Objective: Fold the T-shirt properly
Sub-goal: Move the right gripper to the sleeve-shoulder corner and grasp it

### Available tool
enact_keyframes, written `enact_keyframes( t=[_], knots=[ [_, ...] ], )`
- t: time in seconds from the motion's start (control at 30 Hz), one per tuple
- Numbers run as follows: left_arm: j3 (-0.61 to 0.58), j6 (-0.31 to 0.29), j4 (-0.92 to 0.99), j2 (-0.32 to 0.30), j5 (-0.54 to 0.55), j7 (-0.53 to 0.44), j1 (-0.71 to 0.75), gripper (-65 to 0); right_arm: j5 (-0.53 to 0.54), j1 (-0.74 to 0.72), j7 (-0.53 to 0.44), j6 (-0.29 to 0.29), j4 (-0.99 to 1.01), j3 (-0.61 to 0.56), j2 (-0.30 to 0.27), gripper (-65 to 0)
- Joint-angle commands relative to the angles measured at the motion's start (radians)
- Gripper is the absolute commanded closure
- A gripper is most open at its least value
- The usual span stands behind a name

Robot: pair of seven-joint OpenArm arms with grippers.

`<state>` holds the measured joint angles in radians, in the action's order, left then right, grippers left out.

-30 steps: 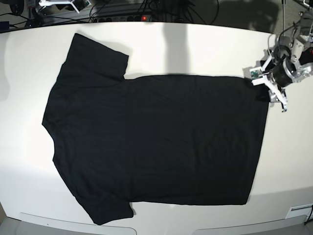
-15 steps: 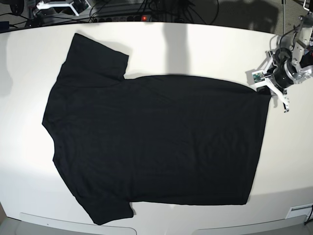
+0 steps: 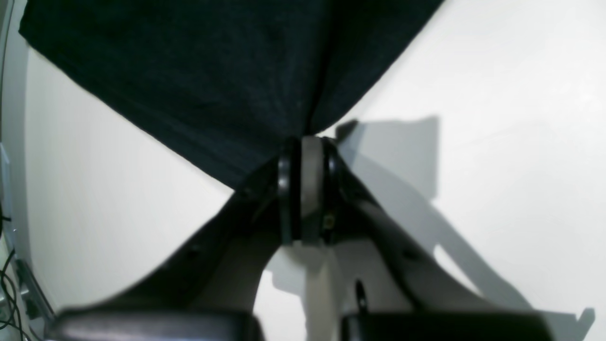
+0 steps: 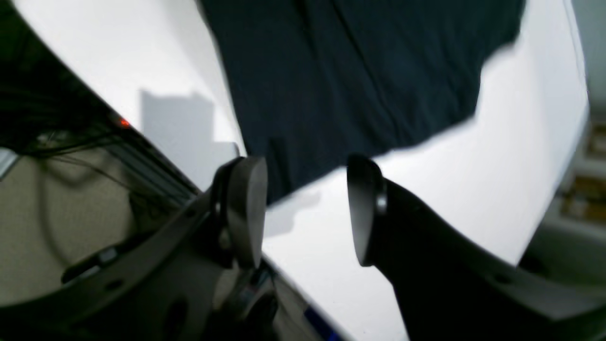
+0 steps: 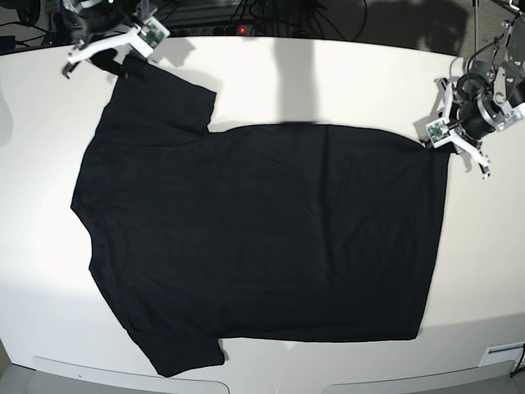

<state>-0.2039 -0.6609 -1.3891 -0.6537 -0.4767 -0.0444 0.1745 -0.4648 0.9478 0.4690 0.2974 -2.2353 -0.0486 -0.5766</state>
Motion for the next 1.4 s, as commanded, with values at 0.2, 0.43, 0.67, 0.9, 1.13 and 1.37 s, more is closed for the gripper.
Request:
enact_keyframes(
  t=[0.2,0.43,0.67,0.9,1.13,1.37],
  knots=[
    [-0.003,-0.037,0.0,-0.006,0.118,0.133,0.008,0.0,-0.008,-0.076,-0.001,-0.012,0.139,0.002,-0.142,-28.0],
    [-0.003,-0.037,0.0,-0.006,0.175,0.174,0.008,0.0,-0.006,-0.142,-0.053,-0.013,0.288,0.002,-0.227,-28.0],
    [-0.003,-0.037,0.0,-0.006,0.175,0.175,0.008,0.0,0.005,-0.237,-0.092,-0.013,0.431,-0.026,-0.259,-28.0],
    [-0.003,-0.037,0.0,-0.006,0.175,0.175,0.008,0.0,0.0,-0.351,-0.063,-0.013,0.496,-0.2,-0.28,-28.0],
    [-0.003,-0.037,0.0,-0.006,0.175,0.176,0.008,0.0,0.0,-0.455,-0.018,-0.013,0.513,-0.346,-0.278,-28.0],
    [-0.003,-0.037,0.0,-0.006,0.175,0.175,0.008,0.0,0.004,-0.471,-0.016,-0.013,0.513,-0.365,-0.24,-28.0]
  ],
)
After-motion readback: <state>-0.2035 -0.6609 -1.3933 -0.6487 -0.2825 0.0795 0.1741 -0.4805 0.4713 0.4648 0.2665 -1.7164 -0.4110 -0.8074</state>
